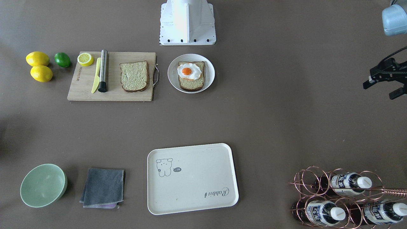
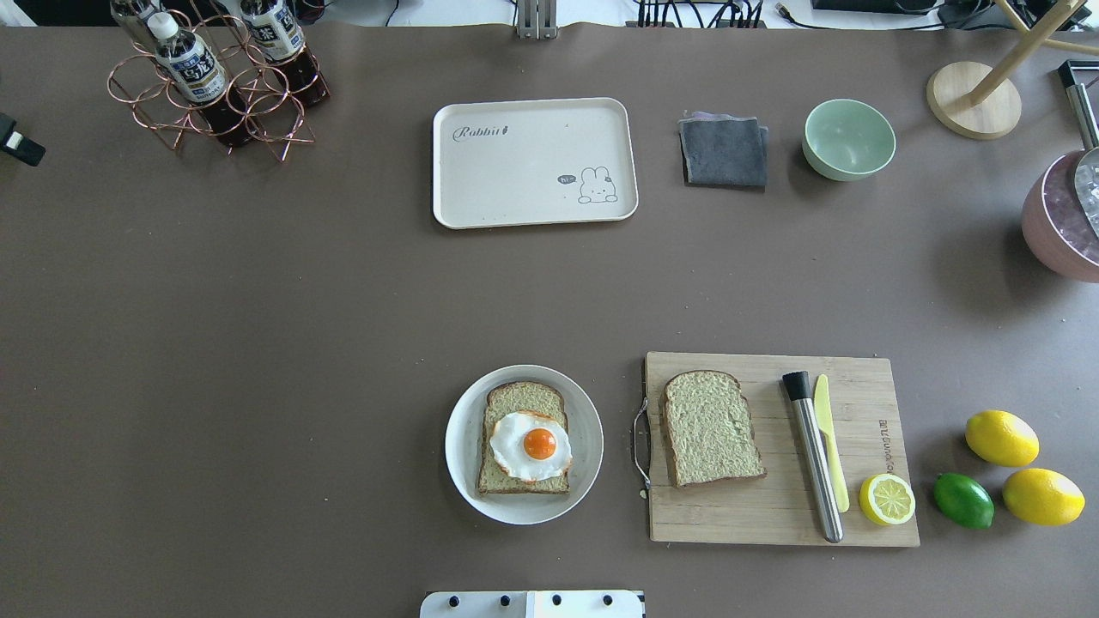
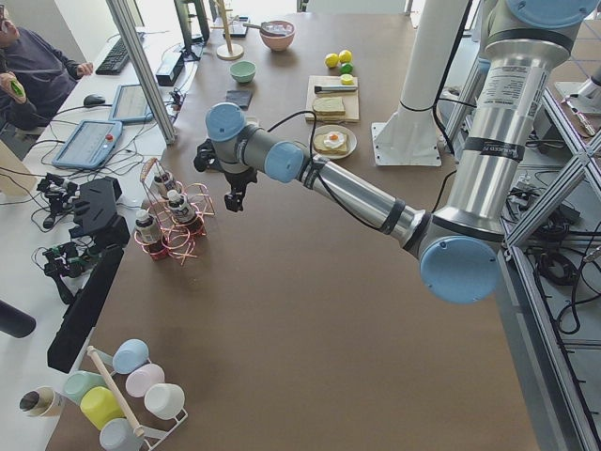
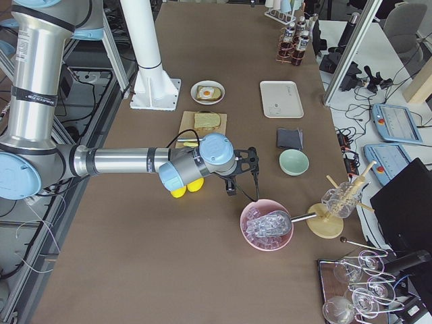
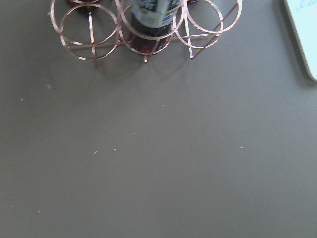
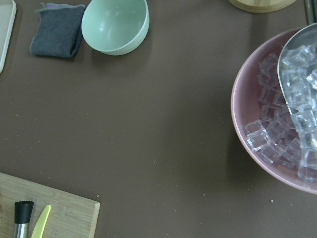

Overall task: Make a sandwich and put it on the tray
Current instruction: 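Move the right gripper over the board's bread slice while the left arm advances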

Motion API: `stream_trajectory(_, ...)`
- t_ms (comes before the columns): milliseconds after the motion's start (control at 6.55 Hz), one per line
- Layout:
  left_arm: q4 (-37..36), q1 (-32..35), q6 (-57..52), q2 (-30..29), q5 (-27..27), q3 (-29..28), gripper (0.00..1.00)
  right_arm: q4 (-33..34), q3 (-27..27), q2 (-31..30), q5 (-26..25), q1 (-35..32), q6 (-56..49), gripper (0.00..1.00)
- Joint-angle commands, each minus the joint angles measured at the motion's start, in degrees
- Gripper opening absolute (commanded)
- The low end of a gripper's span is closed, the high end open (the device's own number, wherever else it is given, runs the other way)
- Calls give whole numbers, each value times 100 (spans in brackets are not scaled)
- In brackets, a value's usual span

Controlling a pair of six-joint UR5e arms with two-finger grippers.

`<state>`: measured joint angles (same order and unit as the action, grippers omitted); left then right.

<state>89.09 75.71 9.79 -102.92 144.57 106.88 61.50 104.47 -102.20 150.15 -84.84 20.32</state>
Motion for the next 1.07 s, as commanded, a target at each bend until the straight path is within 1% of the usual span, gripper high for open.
stream_trajectory(0, 1340, -572, 957, -166, -16, 36, 97, -1098, 38, 7, -114, 448, 1187, 100)
stream_trajectory(153, 2157, -949, 1720, -315, -25, -105, 97, -1314, 55, 7, -805, 947, 1516, 100)
stream_trajectory(306, 2227, -1319, 2433, -368, -660, -45, 97, -1307, 134, 94, -1308, 1457, 1710, 100)
stream_trajectory(458, 2219, -2097, 3214, -369, -1737, 94, 98, -1290, 230, 260, -1548, 1836, 2365, 100)
stream_trajectory(611, 2192, -2644, 3918, -569, -2305, 96, 98, -1185, 588, 262, -2107, 2423, 3172, 100)
stream_trajectory(764, 2192, -2911, 4334, -649, -2397, 122, 98, -1010, 931, 288, -2383, 2899, 3789, 100)
stream_trajectory(917, 2192, -3226, 4747, -824, -2537, 140, 98, -765, 1204, 288, -2629, 3251, 3987, 100)
